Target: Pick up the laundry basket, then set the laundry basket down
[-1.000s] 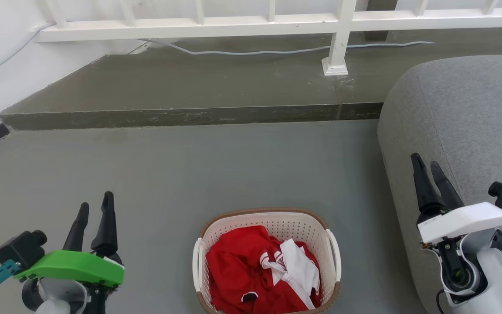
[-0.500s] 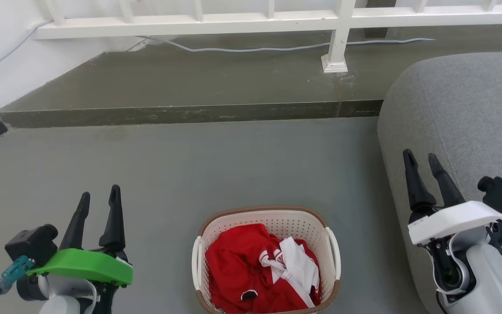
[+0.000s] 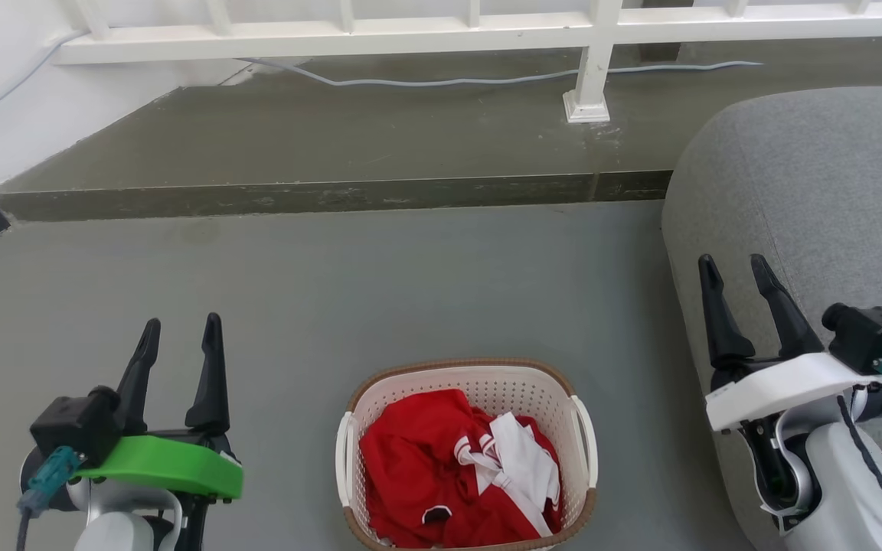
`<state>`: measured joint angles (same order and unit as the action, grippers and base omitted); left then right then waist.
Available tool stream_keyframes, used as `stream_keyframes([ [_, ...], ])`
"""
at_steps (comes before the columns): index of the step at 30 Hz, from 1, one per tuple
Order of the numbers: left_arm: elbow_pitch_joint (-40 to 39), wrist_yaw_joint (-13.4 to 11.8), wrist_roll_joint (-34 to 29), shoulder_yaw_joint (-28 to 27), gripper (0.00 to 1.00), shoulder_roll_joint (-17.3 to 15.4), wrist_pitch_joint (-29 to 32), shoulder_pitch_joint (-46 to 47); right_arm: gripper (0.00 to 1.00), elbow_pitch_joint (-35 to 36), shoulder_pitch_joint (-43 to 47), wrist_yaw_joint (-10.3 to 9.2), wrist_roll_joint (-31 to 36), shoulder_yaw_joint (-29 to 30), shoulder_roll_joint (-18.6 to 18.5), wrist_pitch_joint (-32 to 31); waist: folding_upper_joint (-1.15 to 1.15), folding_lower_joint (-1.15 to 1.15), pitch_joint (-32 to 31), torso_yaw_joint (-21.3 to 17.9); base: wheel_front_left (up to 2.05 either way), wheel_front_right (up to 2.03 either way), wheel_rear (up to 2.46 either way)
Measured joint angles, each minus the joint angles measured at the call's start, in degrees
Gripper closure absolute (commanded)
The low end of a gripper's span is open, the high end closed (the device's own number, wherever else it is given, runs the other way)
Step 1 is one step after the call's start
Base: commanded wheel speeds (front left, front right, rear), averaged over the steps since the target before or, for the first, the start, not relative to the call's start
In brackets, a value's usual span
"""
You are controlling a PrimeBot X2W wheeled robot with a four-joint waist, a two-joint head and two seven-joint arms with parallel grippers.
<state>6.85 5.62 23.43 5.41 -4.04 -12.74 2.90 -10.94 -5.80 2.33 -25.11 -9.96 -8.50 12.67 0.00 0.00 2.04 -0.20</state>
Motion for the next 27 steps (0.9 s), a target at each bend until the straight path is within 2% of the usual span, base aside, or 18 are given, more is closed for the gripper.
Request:
stream_keyframes([
  [10,-0.6,0.5,-6.4,0.2,0.00,0.2,-1.5,0.3,0.00,0.0,-0.8,-0.01,6.0,-0.2,0.4,1.8,0.00,0.00,0.3,-0.2,0.00,0.00,0.00],
  [27,-1.2,1.0,-7.1,-0.4,0.00,0.9,-1.6,0.4,0.00,-0.7,-0.8,0.10,7.1,1.1,1.5,1.8,0.00,0.00,1.1,-0.3,0.00,0.00,0.00],
])
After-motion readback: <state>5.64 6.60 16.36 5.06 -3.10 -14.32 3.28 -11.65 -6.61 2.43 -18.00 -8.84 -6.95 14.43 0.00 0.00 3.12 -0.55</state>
